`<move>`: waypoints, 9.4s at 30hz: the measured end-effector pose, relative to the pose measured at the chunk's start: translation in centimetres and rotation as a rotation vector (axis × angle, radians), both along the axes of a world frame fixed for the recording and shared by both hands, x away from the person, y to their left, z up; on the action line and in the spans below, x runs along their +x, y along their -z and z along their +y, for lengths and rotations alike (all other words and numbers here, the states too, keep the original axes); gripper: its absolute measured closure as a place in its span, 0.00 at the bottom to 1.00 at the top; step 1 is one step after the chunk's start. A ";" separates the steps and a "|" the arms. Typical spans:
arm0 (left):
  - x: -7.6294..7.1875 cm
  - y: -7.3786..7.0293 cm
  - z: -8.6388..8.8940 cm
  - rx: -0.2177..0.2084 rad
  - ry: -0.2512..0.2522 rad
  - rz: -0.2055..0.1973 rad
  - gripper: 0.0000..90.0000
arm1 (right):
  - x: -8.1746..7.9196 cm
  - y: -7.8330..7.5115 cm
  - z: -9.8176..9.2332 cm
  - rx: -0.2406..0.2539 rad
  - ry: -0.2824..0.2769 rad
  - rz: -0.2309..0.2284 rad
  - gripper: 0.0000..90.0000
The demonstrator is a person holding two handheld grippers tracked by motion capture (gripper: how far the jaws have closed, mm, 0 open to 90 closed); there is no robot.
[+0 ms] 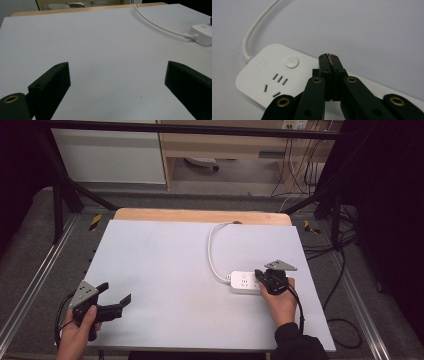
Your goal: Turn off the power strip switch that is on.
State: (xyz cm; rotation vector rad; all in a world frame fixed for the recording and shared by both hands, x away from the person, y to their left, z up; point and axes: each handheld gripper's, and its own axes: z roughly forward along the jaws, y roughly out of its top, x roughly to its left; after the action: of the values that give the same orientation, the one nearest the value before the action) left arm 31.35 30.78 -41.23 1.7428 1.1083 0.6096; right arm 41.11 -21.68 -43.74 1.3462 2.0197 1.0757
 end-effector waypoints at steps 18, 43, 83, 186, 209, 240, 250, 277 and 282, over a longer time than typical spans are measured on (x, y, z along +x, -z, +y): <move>0.0 0.0 0.0 0.004 0.001 0.003 0.07 | -0.1 0.1 0.1 -0.011 -0.001 -0.001 1.00; 0.0 0.1 0.0 0.008 -0.003 0.007 0.07 | -0.1 0.0 0.2 -0.014 0.004 0.003 1.00; 0.0 0.1 0.1 0.012 -0.002 0.009 0.07 | 0.0 0.2 0.0 0.025 0.001 0.005 1.00; 0.1 0.2 0.2 0.018 -0.007 0.019 0.07 | 0.1 0.1 -0.4 0.040 -0.029 -0.005 1.00; 0.1 0.2 0.3 0.014 -0.009 0.018 0.07 | -0.4 -0.5 -1.1 0.099 -0.008 -0.033 0.92; 0.2 0.3 0.4 0.015 -0.012 0.024 0.07 | -0.6 -2.4 -1.6 0.153 0.009 -0.055 0.11; 0.1 0.2 0.5 0.015 -0.011 0.018 0.07 | -1.8 -3.3 -2.3 0.140 -0.022 -0.073 0.06; 0.1 0.2 0.7 0.007 -0.017 0.018 0.07 | -5.1 -3.7 -4.9 0.109 -0.006 -0.107 0.04; 0.1 0.2 0.7 0.008 -0.014 0.018 0.07 | -5.8 -3.5 -5.3 0.102 -0.006 -0.103 0.04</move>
State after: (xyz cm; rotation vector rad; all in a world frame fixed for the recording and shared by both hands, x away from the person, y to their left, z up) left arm 31.42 31.48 -41.41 1.7515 1.1325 0.6088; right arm 35.34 -27.00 -40.27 1.3066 1.9187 1.2397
